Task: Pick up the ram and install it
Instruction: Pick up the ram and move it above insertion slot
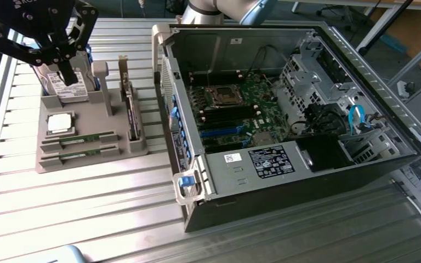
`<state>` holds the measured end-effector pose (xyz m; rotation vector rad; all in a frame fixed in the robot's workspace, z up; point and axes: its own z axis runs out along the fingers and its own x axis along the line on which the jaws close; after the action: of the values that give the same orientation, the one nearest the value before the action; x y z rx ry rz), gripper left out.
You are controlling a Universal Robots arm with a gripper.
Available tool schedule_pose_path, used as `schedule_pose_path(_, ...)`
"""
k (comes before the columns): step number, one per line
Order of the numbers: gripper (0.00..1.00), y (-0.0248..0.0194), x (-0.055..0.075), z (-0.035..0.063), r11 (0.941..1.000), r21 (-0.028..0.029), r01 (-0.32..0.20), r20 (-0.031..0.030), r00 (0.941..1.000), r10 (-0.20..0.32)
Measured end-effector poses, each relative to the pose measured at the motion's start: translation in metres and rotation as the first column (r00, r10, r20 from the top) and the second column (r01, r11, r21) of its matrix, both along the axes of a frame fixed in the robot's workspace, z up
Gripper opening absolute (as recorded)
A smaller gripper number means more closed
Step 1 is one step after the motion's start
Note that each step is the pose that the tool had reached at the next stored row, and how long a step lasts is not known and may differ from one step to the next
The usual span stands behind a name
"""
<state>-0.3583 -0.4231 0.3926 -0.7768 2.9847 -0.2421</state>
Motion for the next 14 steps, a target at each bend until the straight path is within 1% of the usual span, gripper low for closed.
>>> schedule_pose_path(1,0.1,0.0,0.0,-0.0001,0.9999,0.0043,-0.011,0.0,0.9999,0.011)
schedule_pose_path(5,0.1,0.0,0.0,-0.0004,0.9993,0.0117,-0.036,0.0003,0.9993,0.036)
schedule_pose_path(8,0.1,0.0,0.0,-0.0007,0.9986,0.0184,-0.05,0.0004,0.9987,0.05)
schedule_pose_path(10,0.1,0.0,0.0,-0.0008,0.9977,0.0207,-0.064,0.0006,0.9979,0.064)
schedule_pose_path(14,0.1,0.0,0.0,-0.0012,0.9955,0.0212,-0.092,0.0006,0.9957,0.092)
